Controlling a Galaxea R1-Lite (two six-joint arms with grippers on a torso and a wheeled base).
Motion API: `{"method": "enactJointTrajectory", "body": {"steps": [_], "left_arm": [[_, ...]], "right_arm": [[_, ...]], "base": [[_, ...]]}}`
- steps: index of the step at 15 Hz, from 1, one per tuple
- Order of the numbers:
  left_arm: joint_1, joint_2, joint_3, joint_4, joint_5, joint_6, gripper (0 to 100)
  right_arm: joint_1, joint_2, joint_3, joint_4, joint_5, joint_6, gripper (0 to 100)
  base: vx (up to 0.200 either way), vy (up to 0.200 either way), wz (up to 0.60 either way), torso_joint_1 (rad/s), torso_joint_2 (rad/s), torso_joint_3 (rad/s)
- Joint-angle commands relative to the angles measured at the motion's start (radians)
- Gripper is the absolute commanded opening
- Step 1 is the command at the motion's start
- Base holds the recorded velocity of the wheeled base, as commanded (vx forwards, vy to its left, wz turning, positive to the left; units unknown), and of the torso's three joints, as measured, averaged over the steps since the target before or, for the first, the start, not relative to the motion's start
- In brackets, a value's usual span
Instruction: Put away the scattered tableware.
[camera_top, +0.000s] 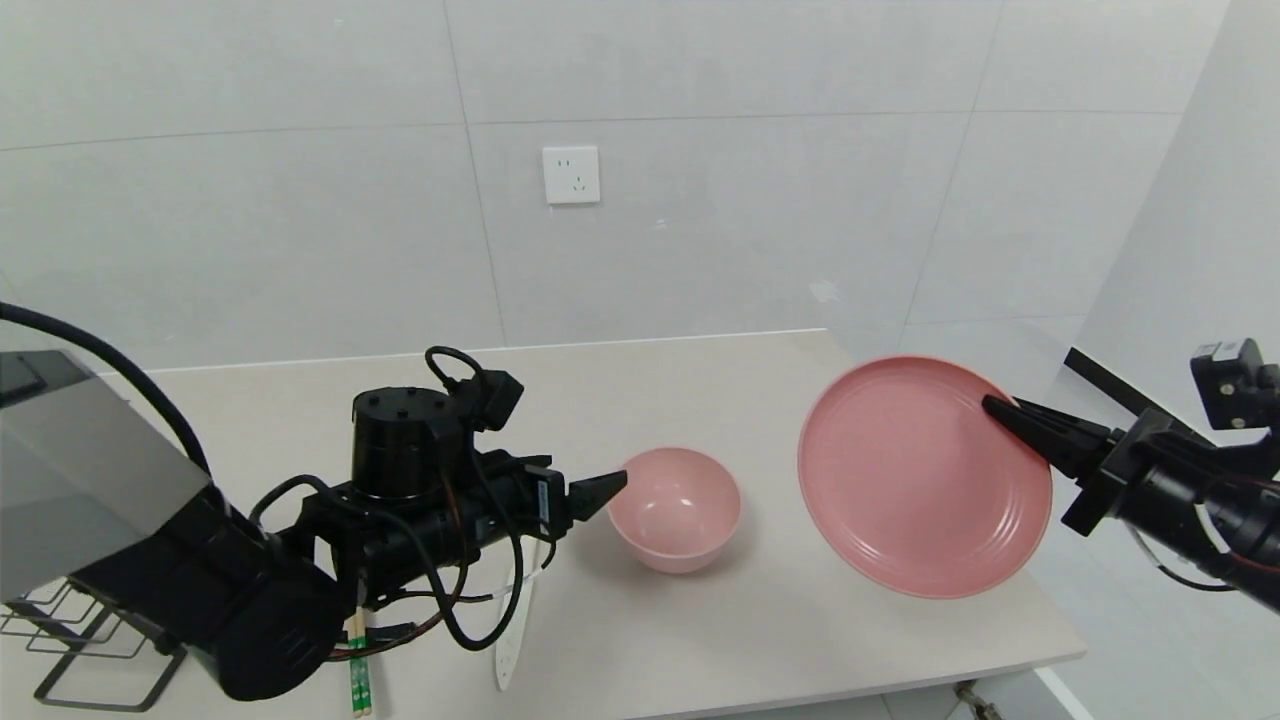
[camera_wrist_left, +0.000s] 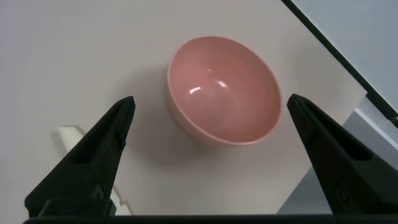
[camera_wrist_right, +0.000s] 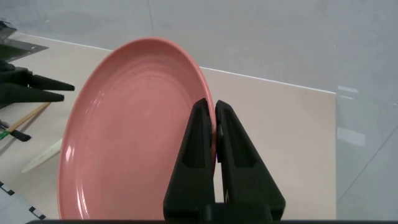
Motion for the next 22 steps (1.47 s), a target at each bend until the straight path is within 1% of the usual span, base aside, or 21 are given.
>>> {"method": "enactJointTrajectory", "body": {"steps": [1,2,4,6,10,17,22], "left_arm": [[-0.002,0.056,-0.022,-0.001,0.002,0.000,100],[-0.002,0.065,-0.022,-0.003,0.005,-0.001,100],[-0.002,0.110,-0.028,-0.037,0.015,-0.001,100],[-0.004,0.170,-0.064,-0.067,0.022,-0.001,100],[-0.021,0.217,-0.073,-0.066,0.023,-0.001,100],[-0.027,0.335,-0.171,-0.060,0.029,-0.001,100],[-0.031,0.341,-0.179,-0.055,0.029,-0.001,100]], "right_arm": [[0.000,0.000,-0.005,-0.001,0.001,0.000,0],[0.000,0.000,-0.005,-0.001,0.001,0.000,0],[-0.001,0.000,-0.013,-0.001,0.001,0.000,0],[-0.004,0.000,-0.019,-0.001,0.001,0.000,0],[-0.004,0.001,-0.019,-0.001,0.001,0.000,0],[-0.004,0.000,-0.019,-0.001,0.001,0.000,0],[-0.004,0.001,-0.019,-0.001,-0.001,0.000,0]], "base": [[0.000,0.000,0.00,0.000,0.00,0.000],[0.000,0.000,0.00,0.000,0.00,0.000],[0.000,0.000,0.00,0.000,0.00,0.000],[0.000,0.000,0.00,0.000,0.00,0.000],[0.000,0.000,0.00,0.000,0.00,0.000],[0.000,0.000,0.00,0.000,0.00,0.000],[0.000,0.000,0.00,0.000,0.00,0.000]]}}
